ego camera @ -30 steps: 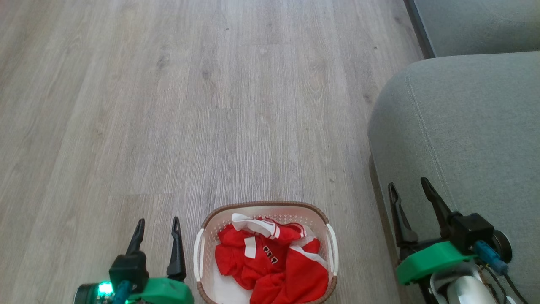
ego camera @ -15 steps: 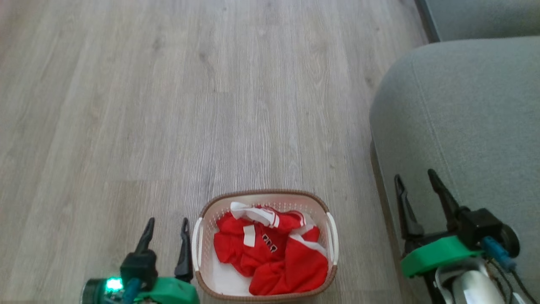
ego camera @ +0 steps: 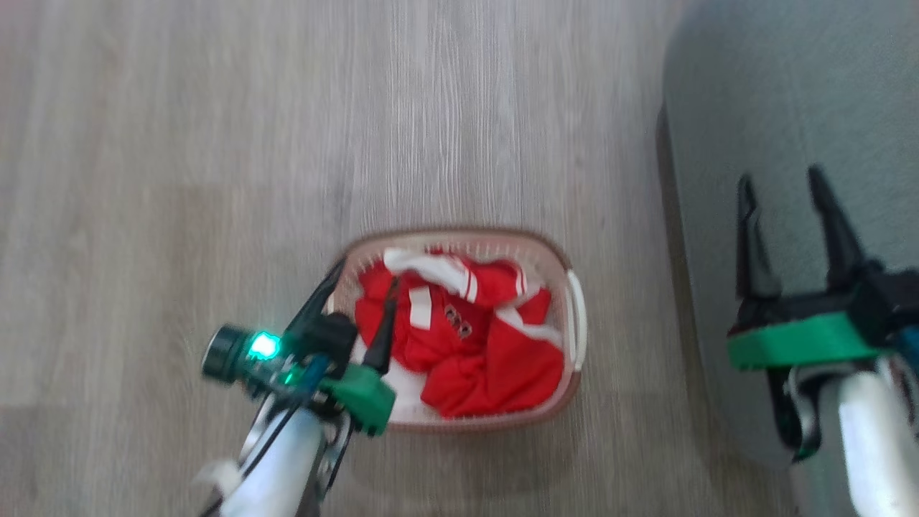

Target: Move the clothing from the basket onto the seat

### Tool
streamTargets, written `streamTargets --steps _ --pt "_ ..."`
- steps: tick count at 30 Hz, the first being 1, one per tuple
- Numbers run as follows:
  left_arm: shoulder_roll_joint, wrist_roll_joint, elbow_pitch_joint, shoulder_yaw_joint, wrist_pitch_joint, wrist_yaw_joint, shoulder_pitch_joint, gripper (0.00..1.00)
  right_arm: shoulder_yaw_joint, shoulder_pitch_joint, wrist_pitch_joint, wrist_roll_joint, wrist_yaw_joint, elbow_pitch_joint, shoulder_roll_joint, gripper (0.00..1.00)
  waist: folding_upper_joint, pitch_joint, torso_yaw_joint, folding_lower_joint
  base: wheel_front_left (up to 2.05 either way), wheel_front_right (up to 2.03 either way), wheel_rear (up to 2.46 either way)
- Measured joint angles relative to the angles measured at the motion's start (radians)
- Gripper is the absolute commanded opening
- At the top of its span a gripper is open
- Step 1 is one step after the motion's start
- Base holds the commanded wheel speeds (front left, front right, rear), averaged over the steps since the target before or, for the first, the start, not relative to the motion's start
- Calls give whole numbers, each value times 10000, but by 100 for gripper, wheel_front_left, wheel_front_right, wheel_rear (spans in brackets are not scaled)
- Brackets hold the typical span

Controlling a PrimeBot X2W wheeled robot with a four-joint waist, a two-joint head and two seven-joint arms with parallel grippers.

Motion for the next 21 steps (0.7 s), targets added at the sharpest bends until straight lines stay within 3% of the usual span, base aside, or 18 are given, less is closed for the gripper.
streamTargets --steps 12,21 --pt "-86 792 3492 -2157 -2 -347 -3628 100 -499 -1225 0 -155 2 -669 -6 100 -1 2973 -325 3 0 0 0" --pt "-109 336 4475 -3781 -2 -412 -4853 100 -288 -1855 0 -88 2 -811 -10 100 -1 4140 -589 1 0 0 0"
